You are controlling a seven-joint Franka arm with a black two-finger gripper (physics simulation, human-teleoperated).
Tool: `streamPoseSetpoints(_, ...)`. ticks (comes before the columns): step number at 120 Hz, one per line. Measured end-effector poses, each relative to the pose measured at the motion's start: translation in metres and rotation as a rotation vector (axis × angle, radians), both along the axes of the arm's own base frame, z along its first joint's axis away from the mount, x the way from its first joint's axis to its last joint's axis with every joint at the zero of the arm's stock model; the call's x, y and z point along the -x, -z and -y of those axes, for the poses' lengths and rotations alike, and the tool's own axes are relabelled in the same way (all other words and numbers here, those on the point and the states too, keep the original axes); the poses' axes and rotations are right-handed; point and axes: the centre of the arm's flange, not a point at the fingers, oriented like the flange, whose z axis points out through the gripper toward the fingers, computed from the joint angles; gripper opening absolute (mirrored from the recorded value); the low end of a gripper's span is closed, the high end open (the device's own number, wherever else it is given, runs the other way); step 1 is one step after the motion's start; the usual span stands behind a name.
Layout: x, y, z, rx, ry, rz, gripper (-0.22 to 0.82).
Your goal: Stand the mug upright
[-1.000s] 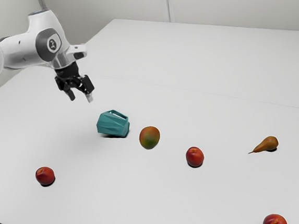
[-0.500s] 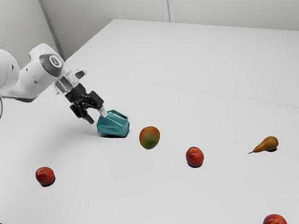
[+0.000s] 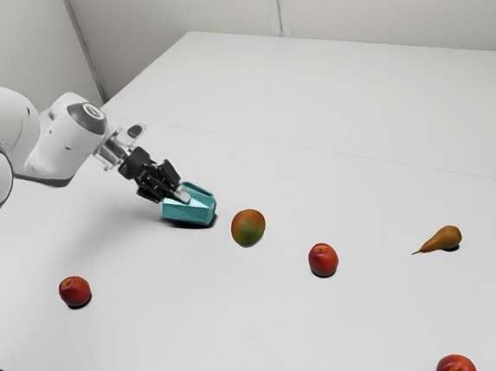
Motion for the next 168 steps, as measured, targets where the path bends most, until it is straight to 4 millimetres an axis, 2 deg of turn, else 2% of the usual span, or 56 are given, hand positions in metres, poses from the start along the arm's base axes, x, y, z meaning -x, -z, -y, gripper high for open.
streamPoseSetpoints(17, 0.002, -0.005, 0.002, 0.007, 0.006, 0.014, -0.08)
streamPoseSetpoints(36, 0.005, -0.011, 0.010, 0.022, 0.015, 0.025, -0.13)
streamPoseSetpoints(56, 0.006, -0.039, 0.015, 0.013, 0.033, 0.071, -0.17)
streamPoseSetpoints(77, 0.007, -0.051, 0.021, -0.033, 0.079, 0.081, -0.18)
streamPoseSetpoints(103, 0.005, -0.068, 0.041, -0.218, 0.190, 0.100, -0.18)
streamPoseSetpoints(129, 0.015, -0.086, 0.057, -0.479, 0.283, 0.112, -0.18)
streamPoseSetpoints(168, 0.020, -0.079, 0.064, -0.661, 0.298, 0.056, -0.18)
